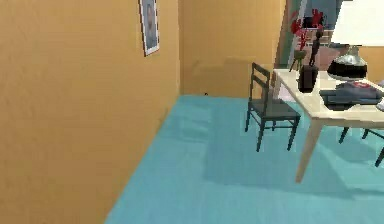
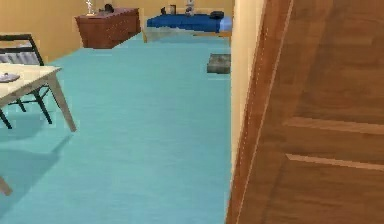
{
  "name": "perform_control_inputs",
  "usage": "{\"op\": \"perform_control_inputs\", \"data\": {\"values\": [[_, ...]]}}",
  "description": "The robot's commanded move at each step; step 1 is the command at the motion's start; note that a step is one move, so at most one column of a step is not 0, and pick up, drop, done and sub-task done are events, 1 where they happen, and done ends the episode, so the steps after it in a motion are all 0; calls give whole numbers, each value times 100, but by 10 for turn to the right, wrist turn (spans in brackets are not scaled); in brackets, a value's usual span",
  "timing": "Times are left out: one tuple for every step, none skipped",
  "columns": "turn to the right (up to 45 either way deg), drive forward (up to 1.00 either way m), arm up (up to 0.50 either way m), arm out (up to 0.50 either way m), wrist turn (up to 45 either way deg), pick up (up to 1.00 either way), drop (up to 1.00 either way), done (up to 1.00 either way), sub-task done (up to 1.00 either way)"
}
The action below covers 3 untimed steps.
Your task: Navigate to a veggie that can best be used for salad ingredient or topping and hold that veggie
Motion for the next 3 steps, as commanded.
{"op": "perform_control_inputs", "data": {"values": [[0, 100, 0, 0, 0, 0, 0, 0, 0], [0, 85, 0, 0, 0, 0, 0, 0, 0], [60, 0, 0, 0, 0, 0, 0, 0, 0]]}}
